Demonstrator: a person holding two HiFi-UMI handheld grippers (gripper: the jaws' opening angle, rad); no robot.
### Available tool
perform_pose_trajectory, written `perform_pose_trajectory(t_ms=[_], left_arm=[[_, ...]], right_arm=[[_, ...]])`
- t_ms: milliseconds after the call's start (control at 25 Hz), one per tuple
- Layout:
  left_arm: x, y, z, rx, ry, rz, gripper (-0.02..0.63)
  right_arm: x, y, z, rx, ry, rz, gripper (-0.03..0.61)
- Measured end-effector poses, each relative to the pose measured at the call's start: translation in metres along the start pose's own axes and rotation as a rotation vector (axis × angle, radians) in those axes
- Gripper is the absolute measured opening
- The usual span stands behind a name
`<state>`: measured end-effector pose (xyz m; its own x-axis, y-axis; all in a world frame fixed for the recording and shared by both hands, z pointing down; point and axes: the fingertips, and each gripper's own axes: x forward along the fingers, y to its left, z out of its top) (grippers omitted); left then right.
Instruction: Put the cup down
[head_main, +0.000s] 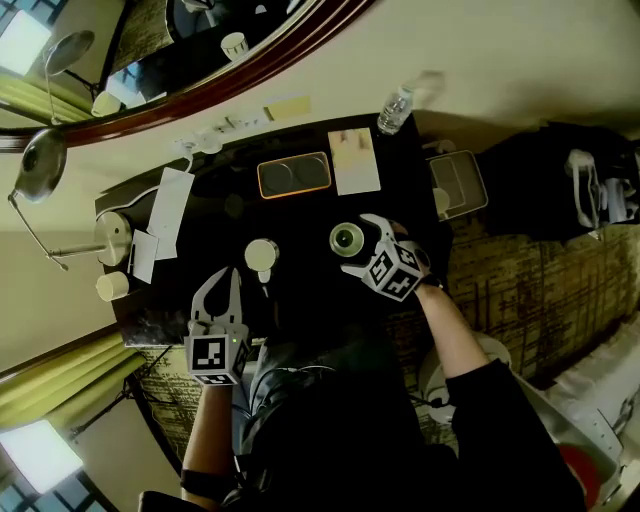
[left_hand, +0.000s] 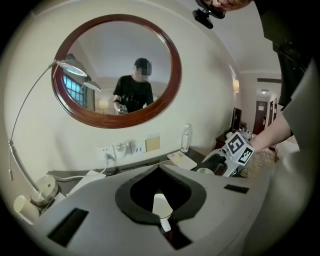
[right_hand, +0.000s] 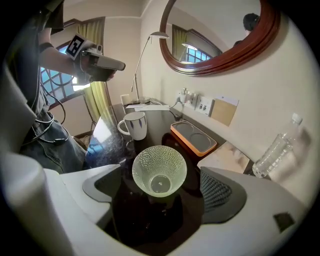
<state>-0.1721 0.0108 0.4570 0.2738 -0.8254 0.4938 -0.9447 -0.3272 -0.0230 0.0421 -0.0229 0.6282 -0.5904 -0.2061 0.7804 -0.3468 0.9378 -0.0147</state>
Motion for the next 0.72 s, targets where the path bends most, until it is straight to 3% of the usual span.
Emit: perform_pose_trajectory(t_ms=[240,400,520,640,680,720], left_arm=[[0.007,-0.016,-0.003,0.002,0.019,-0.004,0.002],[0.014,-0.028,0.005,-0.039,0.016,0.004,0.002],[0.018,-0.028,-0.003,-0.010,0.023,0.000,0.002],[0.020,-0.029,-0.007,-0.010,0.030,0.005,0.002],[0.021,-0.029,-0.007,-0.016,0.030,0.009,0.002],[0.021,-0.030,-0.011,-0.008,0.030,0.004,0.002]], right_arm=[[0.019,-0.001,-0.009,-0.036,-0.022,0.046,0.529],[0.029,-0.004,-0.009,-0.060,-0.063,0.059,0.529],[0.036,0.000,-0.007,-0.086,-0.091,0.084,0.526],[0.040,0.005,-0.005,-0.111,-0.122,0.091,0.461],[0.040,0.005,-0.005,-0.116,-0.131,0.082,0.398],[0.040,0.004,-0.004,-0.120,-0.136,0.074,0.396]])
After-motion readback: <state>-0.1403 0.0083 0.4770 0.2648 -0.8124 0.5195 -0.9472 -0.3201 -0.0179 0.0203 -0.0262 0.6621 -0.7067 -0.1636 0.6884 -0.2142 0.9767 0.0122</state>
